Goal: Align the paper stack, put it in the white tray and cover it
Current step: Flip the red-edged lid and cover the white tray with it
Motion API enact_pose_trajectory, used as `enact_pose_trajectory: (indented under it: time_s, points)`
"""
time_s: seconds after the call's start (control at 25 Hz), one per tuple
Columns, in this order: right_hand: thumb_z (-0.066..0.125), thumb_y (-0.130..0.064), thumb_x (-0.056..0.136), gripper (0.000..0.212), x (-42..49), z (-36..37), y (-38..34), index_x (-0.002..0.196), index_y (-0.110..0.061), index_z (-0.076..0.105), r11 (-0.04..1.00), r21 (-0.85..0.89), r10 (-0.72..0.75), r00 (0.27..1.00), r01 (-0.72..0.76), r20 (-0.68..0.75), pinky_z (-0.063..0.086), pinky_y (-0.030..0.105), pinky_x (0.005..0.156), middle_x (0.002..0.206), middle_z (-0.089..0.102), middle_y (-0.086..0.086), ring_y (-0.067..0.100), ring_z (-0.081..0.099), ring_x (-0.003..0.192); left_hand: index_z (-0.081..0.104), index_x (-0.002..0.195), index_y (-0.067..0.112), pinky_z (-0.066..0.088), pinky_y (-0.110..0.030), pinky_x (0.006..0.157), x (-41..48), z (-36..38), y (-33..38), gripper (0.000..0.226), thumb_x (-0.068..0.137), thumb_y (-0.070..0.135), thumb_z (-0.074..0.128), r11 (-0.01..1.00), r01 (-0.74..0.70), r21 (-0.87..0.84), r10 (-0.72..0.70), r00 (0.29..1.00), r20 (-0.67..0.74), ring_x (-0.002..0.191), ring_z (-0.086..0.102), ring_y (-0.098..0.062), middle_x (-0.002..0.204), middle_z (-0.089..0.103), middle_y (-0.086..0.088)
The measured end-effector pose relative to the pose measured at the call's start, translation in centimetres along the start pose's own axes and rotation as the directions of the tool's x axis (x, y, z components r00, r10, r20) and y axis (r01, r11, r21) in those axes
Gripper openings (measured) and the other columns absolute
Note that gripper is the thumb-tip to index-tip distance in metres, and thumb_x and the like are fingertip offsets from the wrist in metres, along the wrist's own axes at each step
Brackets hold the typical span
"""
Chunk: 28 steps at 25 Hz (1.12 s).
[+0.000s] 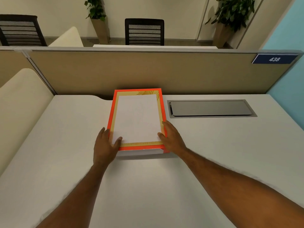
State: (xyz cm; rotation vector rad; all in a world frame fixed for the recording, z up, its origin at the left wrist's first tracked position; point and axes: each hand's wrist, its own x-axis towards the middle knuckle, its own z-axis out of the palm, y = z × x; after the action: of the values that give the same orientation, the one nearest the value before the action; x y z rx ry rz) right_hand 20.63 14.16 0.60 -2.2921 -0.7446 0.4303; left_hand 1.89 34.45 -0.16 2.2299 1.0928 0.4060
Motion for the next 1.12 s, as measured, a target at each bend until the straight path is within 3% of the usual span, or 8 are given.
enact_pose_trajectory:
  time_s: [0.12,0.24,0.48,0.8,1.12]
  points:
    - [0.049,-0.048,0.096,0.066,3.7,-0.3,-0.7,0.152,-0.02,0.029,0.979,-0.194,-0.041,0.995,0.058,0.094,0.027,0.042,0.119,0.165,0.02,0.0,0.021,0.021,0.151,0.04,0.147,0.014,0.03,-0.05,0.116,2.2,0.6,0.7,0.079,0.088,0.065,0.048,0.952,-0.174,0.251,0.154,0.983,0.099,0.145,0.031,-0.031,0.159,0.031,-0.009]
    - [0.046,-0.051,0.096,0.069,7.5,-0.6,-1.0,0.152,-0.017,0.028,0.955,-0.289,-0.025,0.988,0.069,0.152,0.024,0.045,0.119,0.166,0.016,0.003,0.023,0.016,0.153,0.029,0.153,0.018,0.017,-0.05,0.121,4.1,1.6,0.8,0.091,0.083,0.077,0.029,0.894,-0.259,0.367,0.181,0.955,0.234,0.151,0.017,-0.028,0.164,0.019,-0.004]
    - [0.045,-0.052,0.096,0.07,12.8,-0.5,-1.2,0.152,-0.013,0.029,0.941,-0.331,-0.024,0.989,0.072,0.145,0.022,0.047,0.12,0.165,0.014,0.008,0.026,0.012,0.153,0.025,0.155,0.024,0.005,-0.047,0.123,6.4,2.8,1.4,0.097,0.079,0.084,0.019,0.868,-0.306,0.392,0.222,0.944,0.246,0.153,0.009,-0.025,0.165,0.014,-0.001]
    - [0.043,-0.059,0.093,0.073,13.1,1.1,0.4,0.152,-0.019,0.028,0.92,-0.377,-0.088,0.994,0.105,0.061,0.025,0.047,0.118,0.166,0.015,0.004,0.023,0.011,0.154,0.025,0.155,0.027,0.008,-0.045,0.123,6.3,3.5,1.1,0.093,0.081,0.083,0.021,0.857,-0.3,0.418,0.231,0.95,0.209,0.153,0.01,-0.024,0.165,0.013,0.001]
    - [0.038,-0.055,0.096,0.07,12.4,1.9,1.1,0.154,-0.016,0.025,0.91,-0.38,-0.172,0.985,0.165,0.015,0.014,0.046,0.123,0.166,0.012,0.006,0.022,0.006,0.154,0.032,0.152,0.027,0.012,-0.046,0.123,5.8,3.7,1.0,0.085,0.085,0.078,0.022,0.866,-0.285,0.411,0.233,0.957,0.173,0.152,0.014,-0.023,0.164,0.019,0.002]
